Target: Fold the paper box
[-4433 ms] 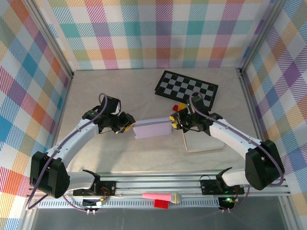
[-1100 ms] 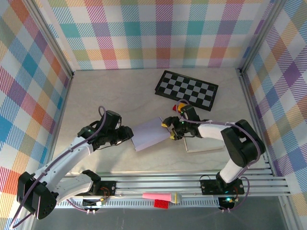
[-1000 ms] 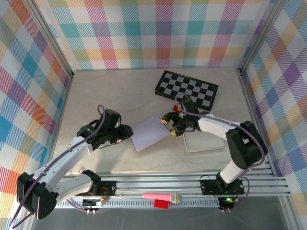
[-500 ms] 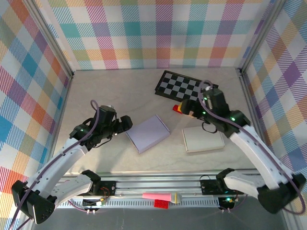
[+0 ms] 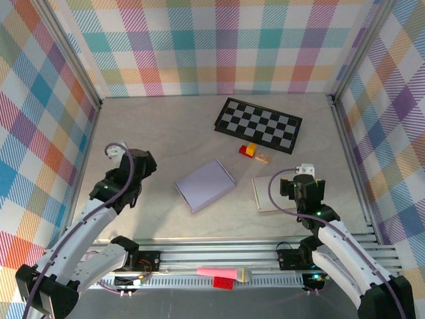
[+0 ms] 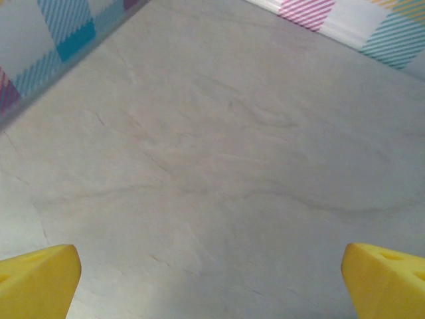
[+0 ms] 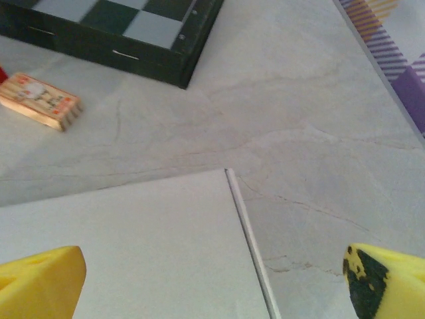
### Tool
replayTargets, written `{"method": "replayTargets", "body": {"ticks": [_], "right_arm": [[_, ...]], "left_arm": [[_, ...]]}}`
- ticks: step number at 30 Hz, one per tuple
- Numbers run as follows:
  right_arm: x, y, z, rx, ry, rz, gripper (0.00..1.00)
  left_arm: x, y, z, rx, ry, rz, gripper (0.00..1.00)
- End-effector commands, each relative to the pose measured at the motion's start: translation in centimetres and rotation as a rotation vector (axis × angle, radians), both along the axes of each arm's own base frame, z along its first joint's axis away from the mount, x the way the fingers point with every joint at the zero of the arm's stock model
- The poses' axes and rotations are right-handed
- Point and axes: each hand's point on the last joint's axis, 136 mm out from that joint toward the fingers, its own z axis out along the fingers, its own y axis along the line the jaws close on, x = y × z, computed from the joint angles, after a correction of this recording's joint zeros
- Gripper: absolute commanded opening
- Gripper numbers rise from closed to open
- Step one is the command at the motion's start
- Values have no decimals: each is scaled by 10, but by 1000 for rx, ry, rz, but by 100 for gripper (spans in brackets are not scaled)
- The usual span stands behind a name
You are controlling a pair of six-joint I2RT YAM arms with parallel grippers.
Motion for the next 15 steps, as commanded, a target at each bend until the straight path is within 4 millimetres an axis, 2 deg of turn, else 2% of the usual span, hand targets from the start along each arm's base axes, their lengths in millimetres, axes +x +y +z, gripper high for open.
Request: {"method": "replayTargets", "body": {"ticks": [1,4,8,15], "right_arm": [[30,15,29,79,-159,53,99],[39,25,10,126,-140,98,99],[61,29,13,137,-175,148,99],[95,-5,9,147,-173,87,99]], "left_arm": [[7,11,-16,141,-24,-26,100],[15,7,-45,140,30,-95,100],[34,-8,-69,209,94,-251,100],[53,12,-87,214,72,-182,100]]}}
